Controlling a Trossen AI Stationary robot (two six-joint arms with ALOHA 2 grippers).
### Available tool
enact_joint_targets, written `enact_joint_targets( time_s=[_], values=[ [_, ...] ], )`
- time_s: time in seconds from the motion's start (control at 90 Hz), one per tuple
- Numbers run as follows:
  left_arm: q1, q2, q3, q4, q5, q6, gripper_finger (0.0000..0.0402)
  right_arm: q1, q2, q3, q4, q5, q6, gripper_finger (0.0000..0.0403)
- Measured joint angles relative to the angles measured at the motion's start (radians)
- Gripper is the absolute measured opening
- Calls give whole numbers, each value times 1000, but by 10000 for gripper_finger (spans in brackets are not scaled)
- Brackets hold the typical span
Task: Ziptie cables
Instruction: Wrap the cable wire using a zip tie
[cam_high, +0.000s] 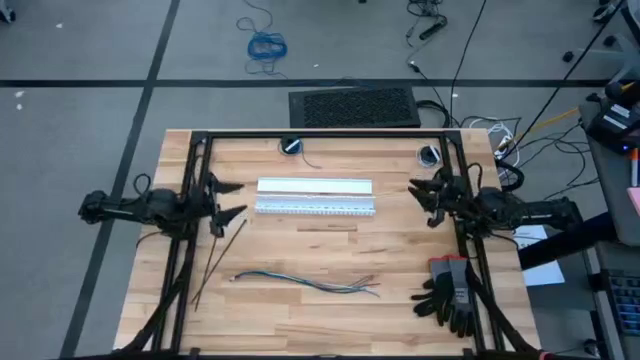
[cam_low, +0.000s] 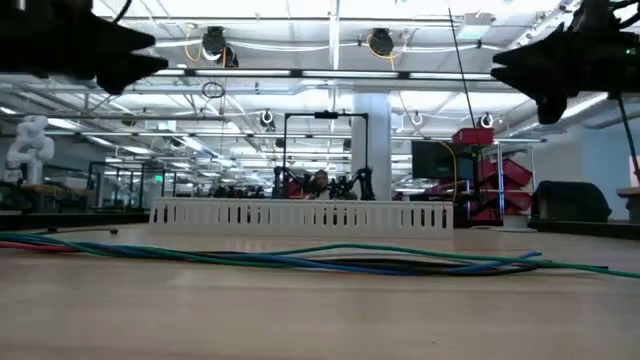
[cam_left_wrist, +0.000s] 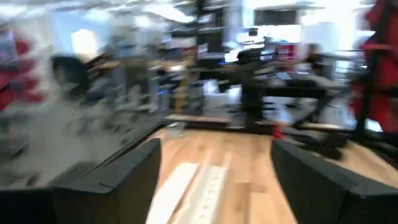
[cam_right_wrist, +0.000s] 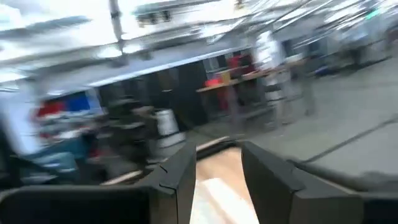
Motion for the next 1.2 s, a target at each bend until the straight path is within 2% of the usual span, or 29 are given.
enact_joint_targets(
  time_s=[0.067,0.2,0.289,0.4,0.544,0.589,0.644,0.7,0.744,0.822,1.0,1.111,1.2],
  values=[
    [-1,27,-15,39,13,-58,297,0,8,0,-59,2,39,123],
    [-3,40,-22,110,156,-180,297,0,27,-1,-187,9,140,123],
    [-3,40,-22,126,225,-238,297,-7,46,-1,-174,35,129,123],
    [-3,40,-23,144,241,-326,297,-40,70,-1,-140,34,60,123],
    [-3,41,-24,201,238,-359,297,-115,136,0,-139,47,112,123],
    [-1,40,-24,258,208,-315,297,-138,170,0,-128,21,117,123],
    [-1,40,-23,306,99,-237,297,-164,227,0,-82,-33,119,123],
    [1,47,-22,285,-37,-225,297,-186,294,7,-29,-84,118,123],
    [6,67,-22,250,-102,-228,297,-199,356,29,-5,-118,115,123],
    [23,136,-24,218,-127,-299,297,-208,475,88,3,-144,91,123],
    [58,386,-2,340,-114,-362,297,-211,783,327,-66,-156,-34,123],
    [77,589,107,343,-49,-361,297,-232,960,539,-265,-168,-89,123],
    [84,757,247,342,57,-280,293,-251,1083,689,-420,-248,-135,123]
  ],
)
